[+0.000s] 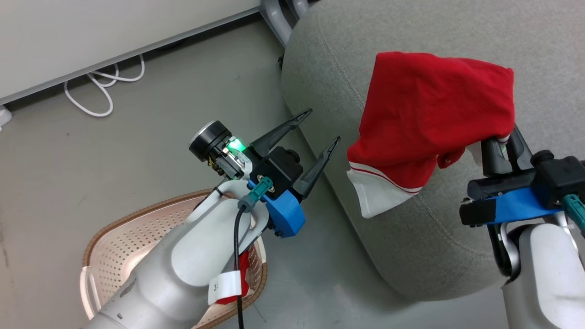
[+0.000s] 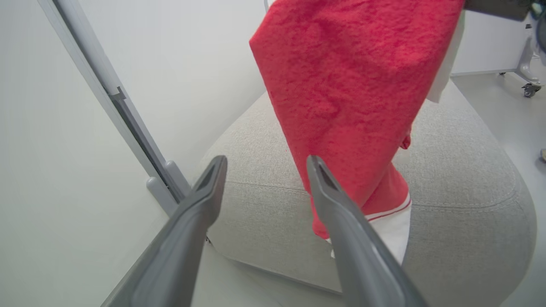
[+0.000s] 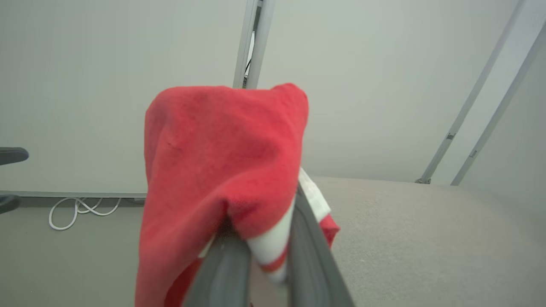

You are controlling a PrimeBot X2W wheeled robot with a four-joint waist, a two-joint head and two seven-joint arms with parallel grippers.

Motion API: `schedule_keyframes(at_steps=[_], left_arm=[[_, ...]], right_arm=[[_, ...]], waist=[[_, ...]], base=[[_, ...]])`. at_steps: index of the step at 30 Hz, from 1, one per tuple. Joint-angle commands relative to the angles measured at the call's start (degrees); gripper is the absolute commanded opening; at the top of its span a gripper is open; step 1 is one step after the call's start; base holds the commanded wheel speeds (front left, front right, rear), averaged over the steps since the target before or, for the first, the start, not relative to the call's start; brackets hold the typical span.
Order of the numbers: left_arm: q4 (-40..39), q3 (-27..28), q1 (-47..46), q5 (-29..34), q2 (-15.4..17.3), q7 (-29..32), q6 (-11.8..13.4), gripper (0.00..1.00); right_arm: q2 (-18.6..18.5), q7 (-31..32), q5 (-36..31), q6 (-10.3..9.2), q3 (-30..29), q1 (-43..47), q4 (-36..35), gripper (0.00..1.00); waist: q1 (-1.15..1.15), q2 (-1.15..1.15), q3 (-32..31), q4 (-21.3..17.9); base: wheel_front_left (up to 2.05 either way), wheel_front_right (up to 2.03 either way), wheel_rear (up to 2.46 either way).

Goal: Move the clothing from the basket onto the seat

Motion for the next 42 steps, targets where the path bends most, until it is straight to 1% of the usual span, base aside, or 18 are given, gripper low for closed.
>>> schedule_keyframes(at_steps=[1, 7, 15, 23, 26, 29, 33, 39, 42], left_arm=[[-0.1, -0.4, -0.8, 0.1, 0.3, -0.3, -0.1, 1.00], [-0.4, -1.8, -0.6, -0.1, 0.2, -0.3, -0.3, 1.00], [-0.7, -2.4, -0.3, -0.3, 0.2, -0.3, -0.4, 1.00], [-1.8, -1.9, -1.0, -0.1, 0.2, -0.3, -0.3, 1.00], [-2.5, -1.9, -1.5, 0.3, 0.5, -0.3, -0.2, 1.00], [-3.3, -1.7, -2.4, 0.8, 0.9, -0.3, 0.0, 1.00], [-4.0, -1.8, -4.2, 1.7, 1.7, -0.3, 0.0, 1.00], [-4.7, -2.4, -7.9, 2.9, 2.3, -0.1, -0.1, 1.00], [-5.4, -2.5, -9.8, 3.3, 2.7, 0.2, -0.1, 1.00]], right_arm=[[0.3, -0.2, 0.3, 0.01, -0.9, 1.0, -0.6, 0.00], [0.9, -0.2, 0.9, 0.01, -3.5, 3.6, -1.8, 0.00], [1.2, -0.2, 1.2, 0.01, -4.1, 4.9, -2.0, 0.00], [0.7, -0.2, 1.1, 0.01, -4.4, 1.0, -3.0, 0.00], [-0.7, -0.2, 1.8, 0.01, -5.0, -2.8, -4.1, 0.00], [-2.7, -0.2, 2.0, 0.01, -6.0, -7.6, -4.6, 0.00], [-7.0, -0.2, 2.4, 0.01, -8.8, -15.7, -5.0, 0.00], [-14.8, -0.2, 3.0, 0.01, -16.8, -26.8, -3.4, 0.00], [-19.0, -0.2, 3.9, 0.01, -20.5, -31.4, -0.7, 0.00]], waist=[[0.00, 0.00, 1.1, -1.5], [0.00, 0.00, 2.2, -3.4], [0.00, 0.00, 2.5, -4.3], [0.00, 0.00, 2.8, -3.8], [0.00, 0.00, 3.8, -3.4], [0.00, 0.00, 5.7, -2.9], [0.00, 0.00, 9.3, -1.7], [0.00, 0.00, 15.7, 0.7], [0.00, 0.00, 18.8, 1.8]], base=[[0.00, 0.00, 0.00], [0.00, 0.00, 0.00], [0.00, 0.00, 0.00], [0.00, 0.00, 0.00], [0.00, 0.00, 0.00], [0.00, 0.00, 0.00], [0.00, 0.00, 0.00], [0.00, 0.00, 0.00], [0.00, 0.00, 0.00]])
